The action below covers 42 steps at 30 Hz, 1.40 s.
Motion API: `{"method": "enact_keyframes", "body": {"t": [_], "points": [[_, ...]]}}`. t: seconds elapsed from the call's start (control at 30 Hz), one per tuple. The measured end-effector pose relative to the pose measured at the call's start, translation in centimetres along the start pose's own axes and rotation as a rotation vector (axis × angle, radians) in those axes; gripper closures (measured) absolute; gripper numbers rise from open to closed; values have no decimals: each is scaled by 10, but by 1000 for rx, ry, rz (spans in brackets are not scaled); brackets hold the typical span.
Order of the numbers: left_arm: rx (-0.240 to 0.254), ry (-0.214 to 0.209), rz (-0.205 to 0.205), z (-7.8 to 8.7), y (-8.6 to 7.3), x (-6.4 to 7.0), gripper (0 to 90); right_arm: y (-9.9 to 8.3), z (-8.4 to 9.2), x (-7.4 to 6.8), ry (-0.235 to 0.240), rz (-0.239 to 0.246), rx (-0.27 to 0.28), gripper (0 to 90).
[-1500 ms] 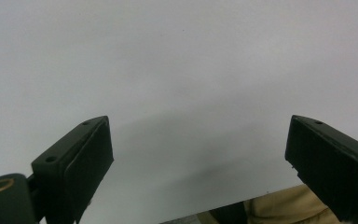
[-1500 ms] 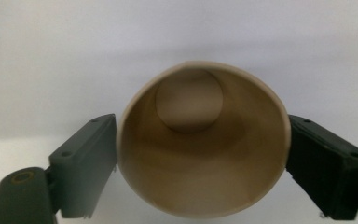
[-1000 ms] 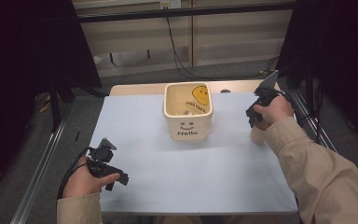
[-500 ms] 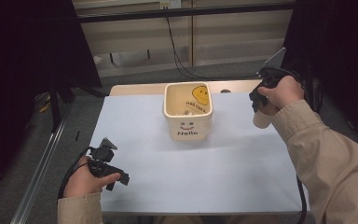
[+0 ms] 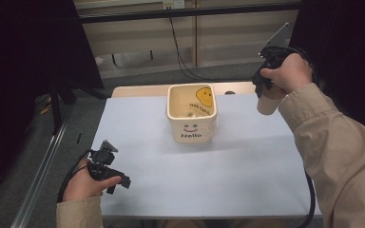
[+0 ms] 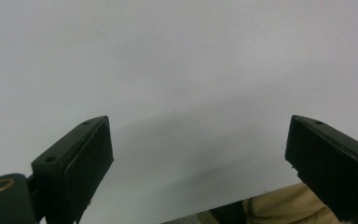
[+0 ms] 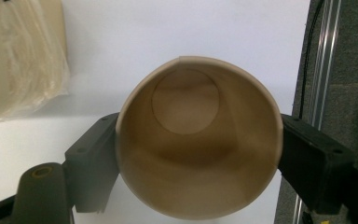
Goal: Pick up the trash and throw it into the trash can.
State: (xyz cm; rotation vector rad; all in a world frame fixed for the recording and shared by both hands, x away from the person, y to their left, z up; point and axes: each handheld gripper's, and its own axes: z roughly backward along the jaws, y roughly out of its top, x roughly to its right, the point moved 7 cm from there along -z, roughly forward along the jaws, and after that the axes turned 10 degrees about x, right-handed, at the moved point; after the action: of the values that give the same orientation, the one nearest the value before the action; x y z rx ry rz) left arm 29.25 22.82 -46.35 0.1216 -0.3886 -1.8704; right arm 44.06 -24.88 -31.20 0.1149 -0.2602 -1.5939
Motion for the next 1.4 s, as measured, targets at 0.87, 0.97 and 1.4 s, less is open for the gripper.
{"method": "enact_keyframes", "body": {"t": [0.87, 0.97, 1.4], "points": [[-6, -5, -8, 2, 0, -2, 73, 33, 55, -12, 1, 25, 31, 199], [2, -7, -3, 0, 0, -1, 73, 35, 57, -14, 1, 23, 32, 199], [4, -5, -6, 0, 1, 0, 73, 47, 79, -38, -2, 55, 49, 199]]}}
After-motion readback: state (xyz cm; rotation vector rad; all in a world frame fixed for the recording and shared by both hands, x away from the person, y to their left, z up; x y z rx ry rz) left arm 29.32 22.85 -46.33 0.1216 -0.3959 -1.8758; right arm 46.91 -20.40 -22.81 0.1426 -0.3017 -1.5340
